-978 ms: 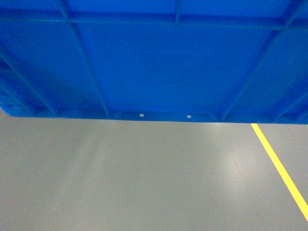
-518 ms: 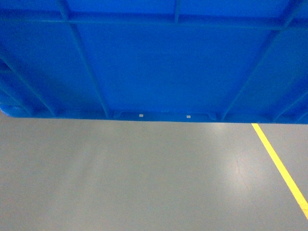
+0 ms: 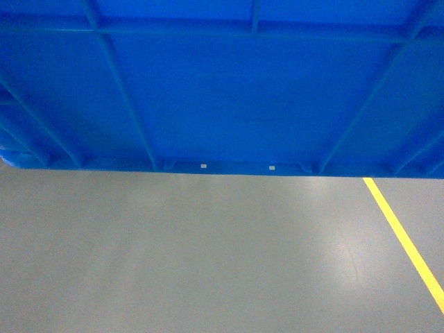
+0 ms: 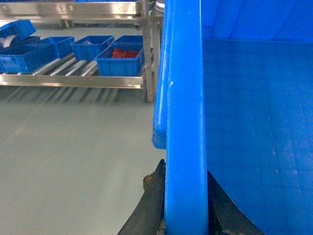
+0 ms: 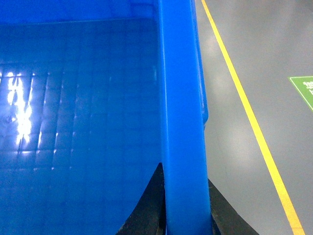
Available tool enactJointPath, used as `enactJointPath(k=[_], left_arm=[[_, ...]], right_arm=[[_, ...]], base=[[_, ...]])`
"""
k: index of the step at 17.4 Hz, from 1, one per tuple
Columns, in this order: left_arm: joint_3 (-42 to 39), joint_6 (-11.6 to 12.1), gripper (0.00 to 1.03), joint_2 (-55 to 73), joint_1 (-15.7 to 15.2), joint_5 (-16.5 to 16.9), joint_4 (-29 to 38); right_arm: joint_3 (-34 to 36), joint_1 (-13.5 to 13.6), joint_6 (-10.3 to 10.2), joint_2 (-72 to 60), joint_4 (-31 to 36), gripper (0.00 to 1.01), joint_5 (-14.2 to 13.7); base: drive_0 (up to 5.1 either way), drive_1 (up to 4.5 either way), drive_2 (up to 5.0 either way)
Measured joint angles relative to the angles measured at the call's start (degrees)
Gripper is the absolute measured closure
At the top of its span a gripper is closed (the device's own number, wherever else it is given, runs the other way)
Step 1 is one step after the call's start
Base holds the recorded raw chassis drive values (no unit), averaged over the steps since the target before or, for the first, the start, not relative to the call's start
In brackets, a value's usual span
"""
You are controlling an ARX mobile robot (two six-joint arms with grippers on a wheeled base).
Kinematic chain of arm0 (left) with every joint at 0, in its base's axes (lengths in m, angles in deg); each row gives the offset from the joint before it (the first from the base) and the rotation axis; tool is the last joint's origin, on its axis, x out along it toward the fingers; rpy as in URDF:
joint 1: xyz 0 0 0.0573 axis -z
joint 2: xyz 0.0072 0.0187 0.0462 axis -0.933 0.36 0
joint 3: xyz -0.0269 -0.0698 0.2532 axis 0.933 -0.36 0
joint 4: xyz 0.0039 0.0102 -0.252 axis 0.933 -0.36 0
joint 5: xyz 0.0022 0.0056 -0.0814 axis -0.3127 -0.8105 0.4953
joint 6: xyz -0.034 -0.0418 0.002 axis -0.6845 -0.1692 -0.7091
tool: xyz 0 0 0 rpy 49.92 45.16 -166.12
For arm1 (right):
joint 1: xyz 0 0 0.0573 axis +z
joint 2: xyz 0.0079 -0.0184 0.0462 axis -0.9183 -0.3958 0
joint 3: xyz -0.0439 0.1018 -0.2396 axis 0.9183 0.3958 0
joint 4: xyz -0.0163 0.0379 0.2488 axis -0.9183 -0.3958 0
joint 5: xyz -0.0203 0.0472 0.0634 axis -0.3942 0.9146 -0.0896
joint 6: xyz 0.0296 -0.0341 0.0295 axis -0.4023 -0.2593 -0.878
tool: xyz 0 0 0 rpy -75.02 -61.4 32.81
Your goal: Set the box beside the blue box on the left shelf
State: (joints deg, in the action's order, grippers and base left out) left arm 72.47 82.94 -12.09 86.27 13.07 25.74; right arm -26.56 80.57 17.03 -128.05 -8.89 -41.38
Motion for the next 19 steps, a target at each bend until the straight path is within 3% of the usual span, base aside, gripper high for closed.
enactJointPath(k=[19], left_arm=[[-0.02,-0.09,0.94,-0.09,0.0,0.02,-0.02]], right_arm=[[0.0,0.0,0.0,0.0,-0.09,0.92,-0.02]], base=[[0.0,4.16,-4.2]])
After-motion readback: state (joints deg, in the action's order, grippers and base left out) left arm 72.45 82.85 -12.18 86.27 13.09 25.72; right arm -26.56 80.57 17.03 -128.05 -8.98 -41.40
